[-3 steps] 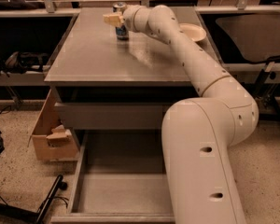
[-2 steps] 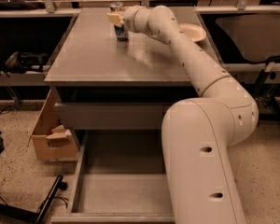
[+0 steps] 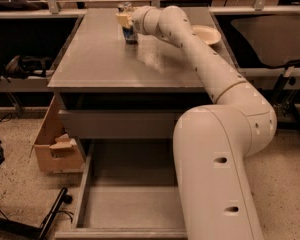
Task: Place redbull can into middle drawer
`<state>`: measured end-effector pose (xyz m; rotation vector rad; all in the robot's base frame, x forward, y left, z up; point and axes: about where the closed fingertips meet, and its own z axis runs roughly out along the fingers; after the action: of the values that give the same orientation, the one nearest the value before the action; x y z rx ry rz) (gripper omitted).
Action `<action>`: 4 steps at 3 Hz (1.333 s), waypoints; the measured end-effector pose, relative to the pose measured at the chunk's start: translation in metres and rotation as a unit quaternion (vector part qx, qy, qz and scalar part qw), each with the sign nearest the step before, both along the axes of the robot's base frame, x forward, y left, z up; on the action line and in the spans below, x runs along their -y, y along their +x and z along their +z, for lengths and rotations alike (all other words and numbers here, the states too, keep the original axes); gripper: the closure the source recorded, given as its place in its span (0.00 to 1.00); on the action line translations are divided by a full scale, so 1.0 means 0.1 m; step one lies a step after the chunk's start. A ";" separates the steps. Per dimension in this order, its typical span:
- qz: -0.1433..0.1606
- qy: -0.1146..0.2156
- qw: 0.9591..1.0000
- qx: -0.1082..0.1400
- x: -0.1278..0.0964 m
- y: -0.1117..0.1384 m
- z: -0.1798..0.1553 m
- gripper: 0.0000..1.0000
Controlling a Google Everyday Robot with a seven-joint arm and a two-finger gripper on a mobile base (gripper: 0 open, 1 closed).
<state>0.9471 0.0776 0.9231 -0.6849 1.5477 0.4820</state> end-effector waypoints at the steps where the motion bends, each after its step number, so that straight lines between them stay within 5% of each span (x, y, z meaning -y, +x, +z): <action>1: 0.024 -0.006 1.000 0.017 -0.13 -0.15 0.16 1.00; 2: 0.059 -0.010 0.997 0.055 -0.15 -0.59 0.56 1.00; 3: 0.112 -0.016 0.992 0.054 -0.03 -1.31 0.71 1.00; 4: 0.161 -0.048 0.985 0.036 0.32 -2.21 0.68 1.00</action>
Offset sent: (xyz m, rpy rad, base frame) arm -0.1530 0.0192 0.0936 -0.0255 -0.1909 0.2389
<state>0.7257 0.0456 0.9914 -1.0261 1.4029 0.6183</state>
